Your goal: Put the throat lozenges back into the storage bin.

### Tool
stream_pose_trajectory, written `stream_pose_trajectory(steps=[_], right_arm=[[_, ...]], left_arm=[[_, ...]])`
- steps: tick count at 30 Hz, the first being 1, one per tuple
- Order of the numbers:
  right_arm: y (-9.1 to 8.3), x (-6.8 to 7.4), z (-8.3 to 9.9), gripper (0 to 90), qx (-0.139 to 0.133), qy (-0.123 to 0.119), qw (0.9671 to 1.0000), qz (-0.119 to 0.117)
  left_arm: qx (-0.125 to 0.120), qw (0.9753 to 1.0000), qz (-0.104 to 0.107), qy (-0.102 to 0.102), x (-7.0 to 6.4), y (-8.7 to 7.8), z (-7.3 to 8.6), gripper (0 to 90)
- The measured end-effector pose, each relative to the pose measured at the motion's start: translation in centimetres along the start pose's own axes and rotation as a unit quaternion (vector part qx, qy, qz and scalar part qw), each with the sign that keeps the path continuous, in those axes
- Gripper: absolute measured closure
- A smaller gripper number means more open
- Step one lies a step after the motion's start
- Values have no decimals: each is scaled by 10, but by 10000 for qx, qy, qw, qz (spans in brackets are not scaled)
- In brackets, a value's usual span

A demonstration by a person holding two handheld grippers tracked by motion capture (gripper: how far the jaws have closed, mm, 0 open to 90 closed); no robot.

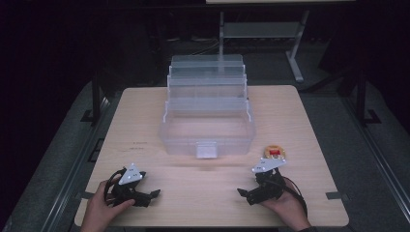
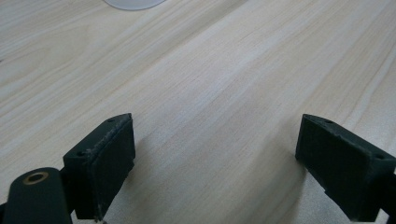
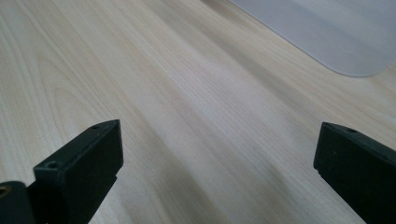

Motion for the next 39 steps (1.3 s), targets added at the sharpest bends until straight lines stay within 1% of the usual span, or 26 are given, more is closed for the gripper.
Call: stream_pose_trajectory(steps=[5, 21, 39], right_arm=[[-3, -4, 1, 10, -10, 76, 10000, 37], [-8, -14, 5, 10, -24, 144, 9998, 129], [-17, -31, 11, 10, 9, 326, 9990, 307]], left_arm=[[0, 10000, 1, 0, 0, 0, 0, 111], [2, 10000, 1, 3, 0, 0, 0, 111], [0, 10000, 2, 1, 0, 0, 0, 111]])
Point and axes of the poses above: each handheld gripper's, and its own axes: y roughly forward along the jaws, z roughly out of its underside, x roughly to its left, the point moved 5 cm from there along y, roughly forward along the jaws, and after that the axes turned 5 degrees about -z, right-handed, at the moved point
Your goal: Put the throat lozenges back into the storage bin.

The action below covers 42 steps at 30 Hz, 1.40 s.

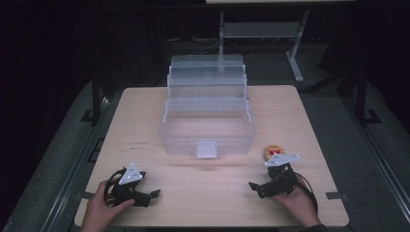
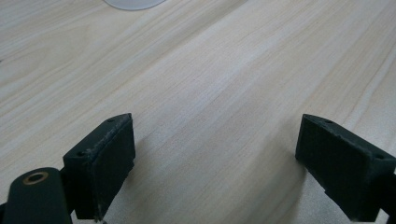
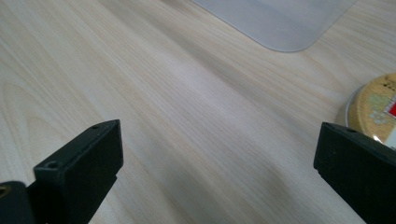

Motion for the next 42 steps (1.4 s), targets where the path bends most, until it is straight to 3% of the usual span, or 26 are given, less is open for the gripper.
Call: stream_pose_trajectory(steps=[24, 42], right_arm=[[-13, -27, 4, 11, -98, 260, 9992, 300], [-25, -54, 7, 11, -195, 545, 9967, 570]], left_arm=[[-1, 10000, -1, -7, 0, 0, 0, 111], [-2, 10000, 0, -7, 0, 0, 0, 111]])
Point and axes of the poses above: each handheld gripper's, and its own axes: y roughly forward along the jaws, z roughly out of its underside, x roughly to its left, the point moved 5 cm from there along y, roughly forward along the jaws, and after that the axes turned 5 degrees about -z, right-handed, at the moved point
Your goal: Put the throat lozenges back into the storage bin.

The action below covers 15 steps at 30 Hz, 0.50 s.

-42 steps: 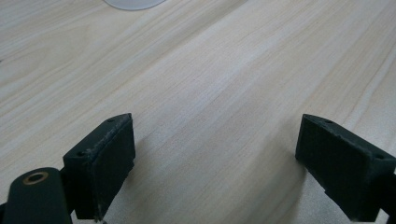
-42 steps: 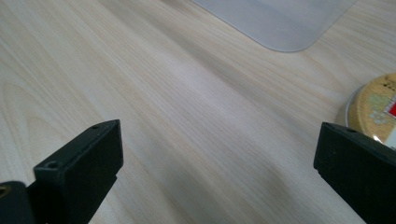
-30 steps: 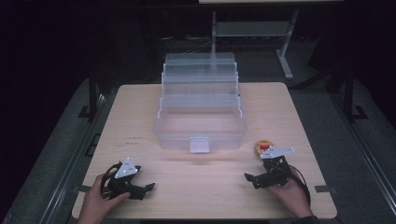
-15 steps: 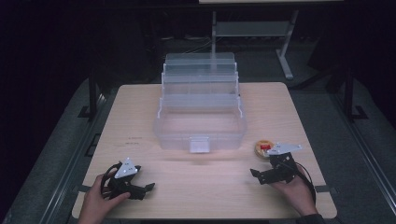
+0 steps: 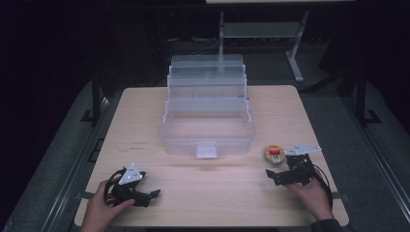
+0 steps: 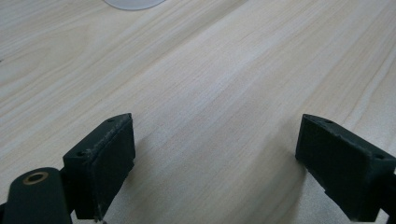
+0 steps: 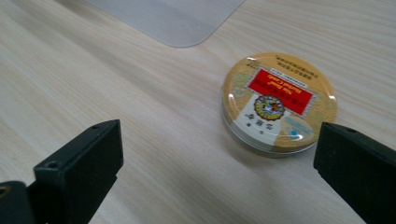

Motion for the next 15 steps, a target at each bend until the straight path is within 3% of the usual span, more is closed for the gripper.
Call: stream_pose_trajectory(steps=[15], right_arm=[[-1, -18, -9, 11, -73, 185, 9998, 93]], left_arm=[[10, 10000, 1, 14, 0, 0, 0, 111]])
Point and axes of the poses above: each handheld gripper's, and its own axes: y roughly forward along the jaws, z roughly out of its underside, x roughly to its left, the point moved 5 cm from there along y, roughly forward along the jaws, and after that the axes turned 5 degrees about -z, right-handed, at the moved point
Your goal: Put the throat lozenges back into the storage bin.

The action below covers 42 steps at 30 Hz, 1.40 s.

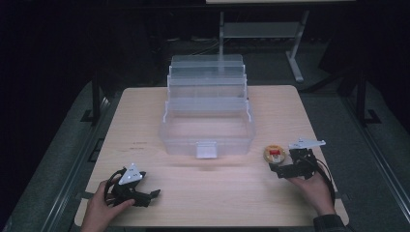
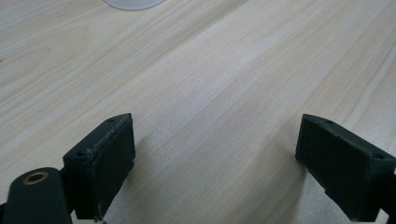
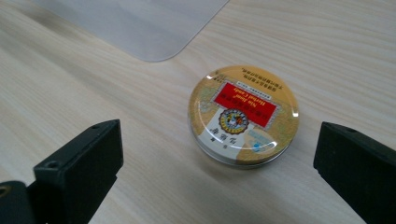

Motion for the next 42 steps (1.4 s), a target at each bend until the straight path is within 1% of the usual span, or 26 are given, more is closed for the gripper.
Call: stream_pose_trajectory(steps=[5, 9, 14, 15, 16, 21, 24, 28, 29, 30, 31, 34, 39, 42], right_arm=[[3, -4, -2, 27, -32, 47, 10000, -30], [4, -6, -4, 27, 4, 44, 10000, 22], [5, -7, -11, 27, 3, 10, 10000, 39], [5, -7, -13, 29, 6, 37, 10000, 35], [6, -8, -14, 30, -36, 39, 10000, 17], [11, -8, -15, 29, 76, 16, 10000, 29], [13, -9, -18, 29, 78, -6, 10000, 20], [15, -10, -23, 28, 137, 26, 9999, 39], [16, -10, -24, 28, 138, -8, 9999, 38], [17, -10, -26, 29, 108, 22, 9999, 35], [18, -11, -26, 28, 132, 40, 9999, 10], [22, -11, -26, 28, 253, 38, 9997, 50], [26, -11, -30, 28, 320, 100, 9994, 49], [29, -12, -32, 28, 356, 98, 9993, 53]], left_arm=[[-11, 10000, 0, -22, 0, 0, 0, 111], [-10, 10000, 1, -23, 0, 0, 0, 111], [-10, 10000, 2, -21, 0, 0, 0, 111], [-9, 10000, 1, -22, 0, 0, 0, 111], [-11, 10000, 0, -20, 0, 0, 0, 111], [-9, 10000, 2, -27, 0, 0, 0, 111], [-9, 10000, 1, -25, 0, 0, 0, 111], [-10, 10000, 1, -20, 0, 0, 0, 111], [-10, 10000, 4, -27, 0, 0, 0, 111], [-10, 10000, 0, -24, 0, 0, 0, 111], [-10, 10000, 1, -26, 0, 0, 0, 111], [-11, 10000, 1, -23, 0, 0, 0, 111], [-10, 10000, 1, -26, 0, 0, 0, 111], [-10, 10000, 1, -23, 0, 0, 0, 111]])
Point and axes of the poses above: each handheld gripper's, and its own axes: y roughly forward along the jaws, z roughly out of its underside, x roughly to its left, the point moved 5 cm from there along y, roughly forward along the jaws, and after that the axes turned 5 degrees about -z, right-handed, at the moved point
